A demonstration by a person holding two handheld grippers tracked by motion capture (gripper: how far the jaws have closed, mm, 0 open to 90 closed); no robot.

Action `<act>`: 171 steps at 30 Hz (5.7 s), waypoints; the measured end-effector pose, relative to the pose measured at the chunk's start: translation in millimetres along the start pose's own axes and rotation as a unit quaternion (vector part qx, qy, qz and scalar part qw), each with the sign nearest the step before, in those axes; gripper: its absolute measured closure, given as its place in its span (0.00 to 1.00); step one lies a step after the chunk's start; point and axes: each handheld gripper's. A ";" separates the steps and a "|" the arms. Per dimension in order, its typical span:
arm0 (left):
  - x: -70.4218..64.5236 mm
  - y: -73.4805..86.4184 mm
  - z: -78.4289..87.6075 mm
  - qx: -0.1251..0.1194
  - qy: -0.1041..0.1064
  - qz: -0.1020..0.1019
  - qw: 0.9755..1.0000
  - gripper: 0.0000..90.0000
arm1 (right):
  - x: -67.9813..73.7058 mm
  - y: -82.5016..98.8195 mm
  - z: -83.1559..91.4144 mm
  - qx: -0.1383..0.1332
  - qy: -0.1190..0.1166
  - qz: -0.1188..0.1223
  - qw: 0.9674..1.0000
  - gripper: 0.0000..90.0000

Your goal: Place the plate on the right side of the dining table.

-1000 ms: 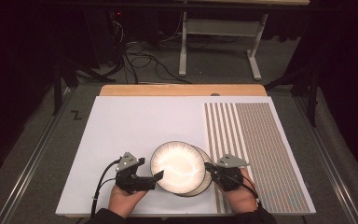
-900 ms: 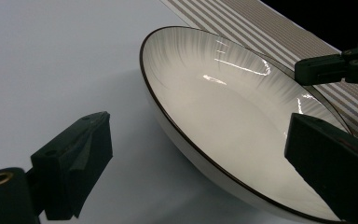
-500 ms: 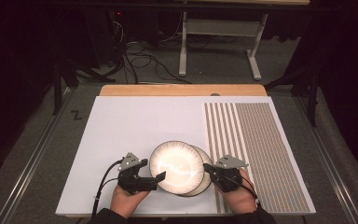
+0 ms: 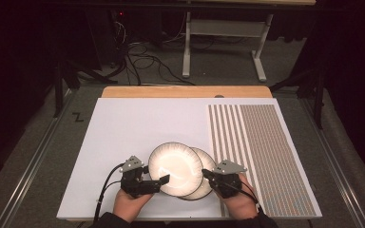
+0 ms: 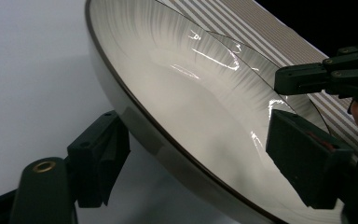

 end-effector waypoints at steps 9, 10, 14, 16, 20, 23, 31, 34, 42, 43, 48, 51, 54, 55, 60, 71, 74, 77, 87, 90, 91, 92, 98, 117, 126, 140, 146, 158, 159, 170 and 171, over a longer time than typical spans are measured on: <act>4.1 -0.8 2.2 0.002 -0.005 0.024 1.000 0.42 | 2.2 -1.1 -0.9 0.000 -0.003 0.006 1.000 1.00; 4.0 -1.1 2.3 0.003 -0.006 0.027 1.000 0.43 | 2.4 -1.2 -0.9 0.000 -0.003 0.004 1.000 1.00; 3.9 -1.9 3.5 0.011 -0.015 0.029 0.999 0.56 | 3.2 -2.2 -0.7 -0.004 -0.008 0.000 1.000 1.00; 3.6 -1.1 -0.4 0.027 -0.020 0.031 0.999 0.63 | 6.8 -1.6 -3.8 0.003 -0.005 0.012 1.000 1.00; 1.1 -2.9 -5.0 0.030 -0.034 0.032 0.998 0.66 | 8.7 -2.1 -3.6 0.000 -0.006 0.013 1.000 1.00; -0.7 -4.6 -5.7 0.026 -0.039 0.030 0.998 0.69 | 7.7 -3.0 0.0 -0.005 -0.006 0.012 1.000 1.00; -7.0 -8.7 -4.8 0.000 -0.061 0.014 0.998 0.75 | -2.5 -4.7 11.5 -0.025 0.002 -0.005 1.000 1.00; -7.8 -9.6 -4.6 -0.007 -0.065 0.007 0.998 0.76 | -7.5 -5.9 17.4 -0.038 0.003 -0.012 0.999 1.00; -13.0 -14.1 -3.3 -0.039 -0.078 -0.030 0.996 0.80 | -32.2 -4.4 36.3 -0.062 0.009 -0.040 0.997 0.98; -14.2 -14.3 -3.0 -0.042 -0.078 -0.036 0.995 0.80 | -35.7 -3.6 39.0 -0.065 0.010 -0.044 0.997 0.96; -17.4 -14.1 -1.0 -0.058 -0.085 -0.046 0.994 0.82 | -49.6 0.7 54.7 -0.085 0.013 -0.062 0.994 0.78; -18.0 -14.3 0.6 -0.064 -0.088 -0.050 0.993 0.82 | -54.6 4.8 64.9 -0.093 0.021 -0.057 0.994 0.62; -19.0 -14.4 2.1 -0.071 -0.091 -0.056 0.992 0.83 | -57.2 9.7 73.7 -0.100 0.031 -0.059 0.993 0.48; -19.1 -14.6 2.7 -0.072 -0.091 -0.059 0.992 0.83 | -58.0 11.4 76.1 -0.102 0.034 -0.058 0.993 0.44; -19.7 -15.1 4.7 -0.082 -0.093 -0.066 0.990 0.84 | -59.8 23.3 93.7 -0.110 0.051 -0.059 0.991 0.27; -20.6 -15.4 9.8 -0.099 -0.092 -0.076 0.988 0.85 | -64.0 36.8 114.1 -0.113 0.085 -0.061 0.988 0.03; -21.1 -15.5 10.4 -0.100 -0.095 -0.081 0.987 0.85 | -65.0 36.6 113.7 -0.113 0.086 -0.063 0.988 0.01; -21.4 -15.5 11.1 -0.102 -0.095 -0.082 0.987 0.85 | -64.5 36.4 114.0 -0.115 0.086 -0.062 0.988 0.01; -21.7 -15.5 10.9 -0.103 -0.097 -0.084 0.986 0.85 | -58.4 25.4 98.3 -0.103 0.066 -0.056 0.991 0.01; -21.9 -15.4 11.4 -0.103 -0.097 -0.085 0.986 0.85 | -55.3 16.7 85.0 -0.095 0.057 -0.052 0.992 0.01; -21.9 -15.3 11.5 -0.103 -0.097 -0.085 0.986 0.85 | -54.2 14.0 80.3 -0.093 0.055 -0.048 0.993 0.01; -21.8 -15.3 11.5 -0.103 -0.096 -0.085 0.986 0.85 | -52.8 11.6 76.0 -0.089 0.052 -0.047 0.994 0.01; -21.8 -15.2 11.5 -0.104 -0.096 -0.085 0.986 0.85 | -45.2 -0.7 51.5 -0.072 0.037 -0.036 0.996 0.01; -20.4 -15.5 11.2 -0.104 -0.091 -0.084 0.987 0.85 | -21.9 -30.2 -14.7 -0.038 -0.012 -0.041 0.998 0.12; -20.7 -15.3 12.4 -0.107 -0.089 -0.085 0.987 0.85 | -18.9 -28.2 -27.3 -0.027 -0.036 -0.057 0.997 0.23; -23.1 -15.0 14.7 -0.121 -0.081 -0.100 0.984 0.86 | -19.8 -22.4 -27.1 -0.031 -0.069 -0.090 0.993 0.53; -23.7 -15.7 16.4 -0.125 -0.079 -0.102 0.984 0.87 | -25.6 -19.8 -25.4 -0.037 -0.092 -0.106 0.989 0.63; -27.4 -18.1 23.7 -0.143 -0.061 -0.103 0.982 0.90 | -32.7 -16.6 -11.2 -0.057 -0.115 -0.132 0.983 0.83; -27.8 -18.4 24.8 -0.144 -0.060 -0.105 0.982 0.90 | -32.9 -16.8 -9.1 -0.059 -0.116 -0.131 0.983 0.84; -28.0 -19.0 26.4 -0.137 -0.057 -0.106 0.983 0.89 | -29.5 -21.1 8.2 -0.081 -0.095 -0.104 0.987 0.90; -27.9 -18.9 26.4 -0.137 -0.057 -0.106 0.983 0.89 | -28.6 -21.8 9.6 -0.083 -0.090 -0.100 0.987 0.90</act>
Point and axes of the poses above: each handheld gripper's, and its own axes: z roughly backward along the jaws, y roughly out of its underside, x roughly to its left, and after that the axes turned 3 degrees about y, right-handed
